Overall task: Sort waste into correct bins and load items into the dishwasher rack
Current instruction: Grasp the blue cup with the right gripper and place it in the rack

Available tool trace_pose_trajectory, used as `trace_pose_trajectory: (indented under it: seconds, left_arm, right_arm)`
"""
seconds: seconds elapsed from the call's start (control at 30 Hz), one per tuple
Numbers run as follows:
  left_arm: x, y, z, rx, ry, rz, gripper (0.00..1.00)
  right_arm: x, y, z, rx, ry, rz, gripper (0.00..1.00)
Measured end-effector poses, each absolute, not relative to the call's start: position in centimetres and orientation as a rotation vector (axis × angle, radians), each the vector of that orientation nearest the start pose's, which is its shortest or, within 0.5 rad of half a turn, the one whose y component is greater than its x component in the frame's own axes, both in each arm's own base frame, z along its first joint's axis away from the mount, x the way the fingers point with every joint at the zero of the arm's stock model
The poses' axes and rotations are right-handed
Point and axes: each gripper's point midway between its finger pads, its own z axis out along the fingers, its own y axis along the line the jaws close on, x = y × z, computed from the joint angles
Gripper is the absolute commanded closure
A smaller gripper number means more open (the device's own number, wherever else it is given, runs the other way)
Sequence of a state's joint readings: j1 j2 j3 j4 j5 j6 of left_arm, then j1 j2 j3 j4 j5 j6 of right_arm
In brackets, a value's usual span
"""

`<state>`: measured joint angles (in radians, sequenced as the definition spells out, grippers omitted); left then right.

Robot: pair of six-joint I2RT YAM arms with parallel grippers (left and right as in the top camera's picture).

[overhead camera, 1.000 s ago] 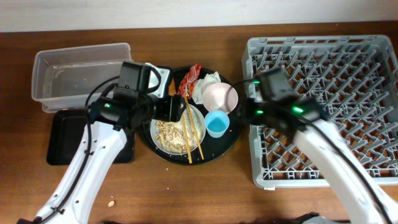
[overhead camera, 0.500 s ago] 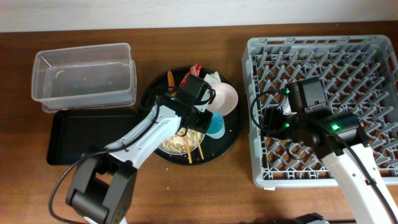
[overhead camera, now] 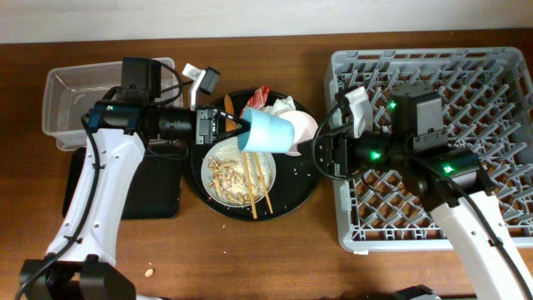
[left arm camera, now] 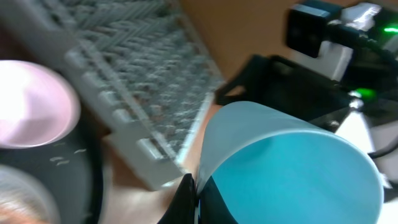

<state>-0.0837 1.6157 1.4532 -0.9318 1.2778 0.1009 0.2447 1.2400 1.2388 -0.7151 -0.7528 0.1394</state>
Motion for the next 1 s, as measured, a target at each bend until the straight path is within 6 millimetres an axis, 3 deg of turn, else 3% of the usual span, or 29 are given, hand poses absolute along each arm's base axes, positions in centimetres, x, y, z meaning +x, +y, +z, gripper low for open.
trace_pose_trajectory:
  seconds: [0.13, 0.23, 0.37, 0.5, 0.53, 0.57, 0.6, 0.7, 0.77, 0.83, 0.87, 0.9, 0.93, 1.0]
  left_arm:
    - [31.2, -19.7, 31.2, 0.639, 1.999, -1.802, 1.0]
    - [30.6, -19.8, 32.3, 0.652, 1.937, -1.881, 1.0]
    - [30.0, -20.5, 32.7, 0.68, 1.916, -1.919, 1.0]
    - [29.7, -20.8, 32.7, 0.693, 1.913, -1.93, 1.0]
    - [29.7, -20.8, 32.8, 0.693, 1.908, -1.934, 0.97]
    - [29.7, -20.8, 32.8, 0.693, 1.909, -1.933, 0.77]
    - [29.7, -20.8, 32.7, 0.695, 1.909, -1.929, 0.01]
    - [30.0, -20.8, 32.2, 0.696, 1.934, -1.888, 0.01]
    - [30.8, -20.7, 30.9, 0.678, 2.013, -1.79, 0.01]
    - [31.5, -20.5, 29.5, 0.66, 2.088, -1.686, 0.01]
    - [32.0, -20.3, 28.6, 0.65, 2.134, -1.615, 0.01]
    - [32.2, -20.2, 28.2, 0.644, 2.153, -1.586, 0.01]
    - [32.4, -20.0, 27.9, 0.64, 2.17, -1.557, 0.01]
    - [32.8, -19.8, 27.1, 0.628, 2.209, -1.497, 0.01]
  right_arm:
    - [27.4, 21.6, 32.8, -0.785, 1.945, 1.224, 0.16]
    - [27.1, 22.0, 33.8, -0.847, 1.863, 1.245, 0.16]
    - [26.5, 23.6, 35.1, -0.943, 1.751, 1.253, 0.25]
    - [26.1, 24.2, 35.4, -0.964, 1.732, 1.274, 0.49]
    - [26.0, 24.2, 35.4, -0.958, 1.738, 1.29, 0.5]
    - [25.9, 24.2, 35.3, -0.955, 1.745, 1.297, 0.52]
    - [25.9, 24.2, 35.2, -0.945, 1.761, 1.305, 0.53]
    - [26.2, 23.9, 34.3, -0.907, 1.823, 1.283, 0.56]
    - [27.0, 21.6, 33.2, -0.789, 1.935, 1.2, 0.55]
    - [27.6, 17.6, 33.0, -0.606, 2.031, 1.08, 0.56]
    - [27.6, 13.7, 32.1, -0.419, 2.13, 0.976, 0.55]
    - [27.5, 11.6, 31.9, -0.326, 2.162, 0.917, 0.55]
    - [26.6, 9.4, 30.4, -0.179, 2.263, 0.878, 0.55]
    - [25.0, -0.2, 25.7, 0.404, 2.47, 0.554, 0.57]
